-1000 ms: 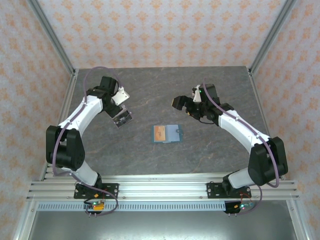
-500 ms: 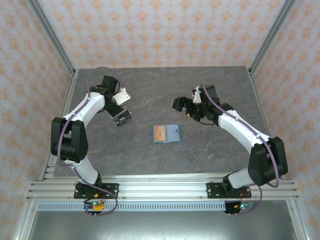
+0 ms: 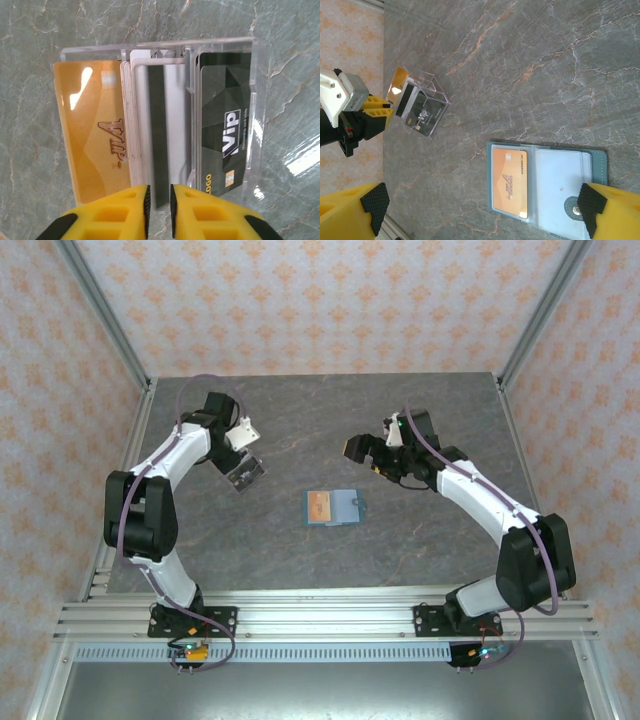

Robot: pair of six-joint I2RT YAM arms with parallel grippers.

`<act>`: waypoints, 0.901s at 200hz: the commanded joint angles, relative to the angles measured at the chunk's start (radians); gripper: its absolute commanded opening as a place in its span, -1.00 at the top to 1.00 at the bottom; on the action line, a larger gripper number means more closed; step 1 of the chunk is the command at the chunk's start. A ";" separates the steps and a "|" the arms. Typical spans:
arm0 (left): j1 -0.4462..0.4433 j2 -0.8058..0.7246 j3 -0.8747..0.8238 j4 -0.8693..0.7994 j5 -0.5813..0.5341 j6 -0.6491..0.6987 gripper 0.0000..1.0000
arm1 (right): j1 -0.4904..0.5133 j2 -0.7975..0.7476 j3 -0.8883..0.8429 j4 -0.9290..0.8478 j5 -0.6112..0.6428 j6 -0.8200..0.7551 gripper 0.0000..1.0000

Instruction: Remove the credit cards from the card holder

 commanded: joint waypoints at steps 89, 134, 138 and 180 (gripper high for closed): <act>0.010 -0.281 0.011 0.051 0.089 -0.517 0.16 | 0.098 -0.014 0.068 -0.167 0.207 -0.078 -0.95; 0.001 -0.474 -0.173 0.121 0.124 -0.916 0.00 | 0.280 0.057 0.095 -0.213 0.357 -0.036 -0.75; -0.005 -0.493 -0.190 0.122 0.123 -0.949 -0.03 | 0.295 0.067 0.099 -0.214 0.364 -0.028 -0.72; -0.103 -0.653 -0.337 0.097 0.089 -1.130 -0.18 | 0.373 0.184 0.086 -0.130 0.343 0.083 -0.32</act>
